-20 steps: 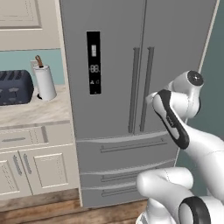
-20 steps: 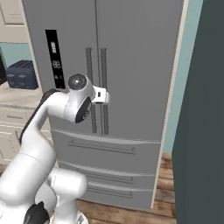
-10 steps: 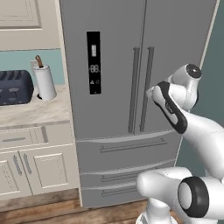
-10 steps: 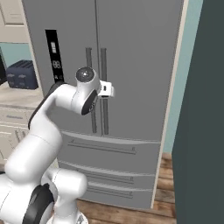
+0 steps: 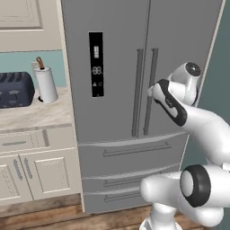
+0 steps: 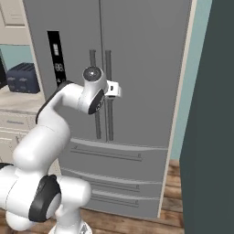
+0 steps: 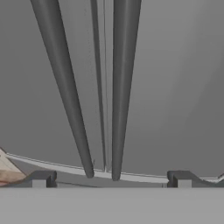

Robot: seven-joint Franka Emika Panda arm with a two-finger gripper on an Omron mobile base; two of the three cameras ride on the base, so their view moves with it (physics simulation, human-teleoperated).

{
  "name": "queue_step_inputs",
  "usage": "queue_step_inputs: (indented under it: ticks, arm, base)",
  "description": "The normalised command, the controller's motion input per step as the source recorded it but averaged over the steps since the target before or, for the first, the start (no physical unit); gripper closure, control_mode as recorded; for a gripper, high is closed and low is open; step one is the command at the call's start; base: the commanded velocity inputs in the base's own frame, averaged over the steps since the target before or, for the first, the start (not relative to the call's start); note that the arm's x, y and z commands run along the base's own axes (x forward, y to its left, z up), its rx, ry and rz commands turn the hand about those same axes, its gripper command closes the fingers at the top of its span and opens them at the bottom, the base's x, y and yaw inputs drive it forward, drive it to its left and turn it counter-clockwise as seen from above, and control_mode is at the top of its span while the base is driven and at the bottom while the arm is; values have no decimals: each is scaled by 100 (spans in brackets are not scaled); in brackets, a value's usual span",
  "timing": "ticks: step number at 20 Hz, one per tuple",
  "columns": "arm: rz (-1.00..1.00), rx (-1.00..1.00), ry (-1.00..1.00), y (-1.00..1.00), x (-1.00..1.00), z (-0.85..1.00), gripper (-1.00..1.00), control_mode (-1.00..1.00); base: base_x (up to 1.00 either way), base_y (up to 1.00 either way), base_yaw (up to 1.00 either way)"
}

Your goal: Retrieve the orange and peach from the fridge and place them into the bowl on the dining table.

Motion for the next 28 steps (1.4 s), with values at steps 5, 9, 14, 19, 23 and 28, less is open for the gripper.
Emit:
queue_step_inputs:
  ticks: [5,9,14,19,23,28]
  arm:
    - [0,0,-1,0,21,0,-100,-100]
    - [0,0,0,0,31,0,-100,-100]
    - [0,0,-4,-3,33,0,-100,-100]
    - [0,0,-11,0,34,0,-100,-100]
    - [0,0,-17,0,30,-3,-100,-100]
    - [0,0,-16,0,31,-4,-100,-100]
  base:
    - [0,0,0]
    - [0,0,0]
    - [0,0,0]
    - [0,0,0]
    - [0,0,0]
    - [0,0,0]
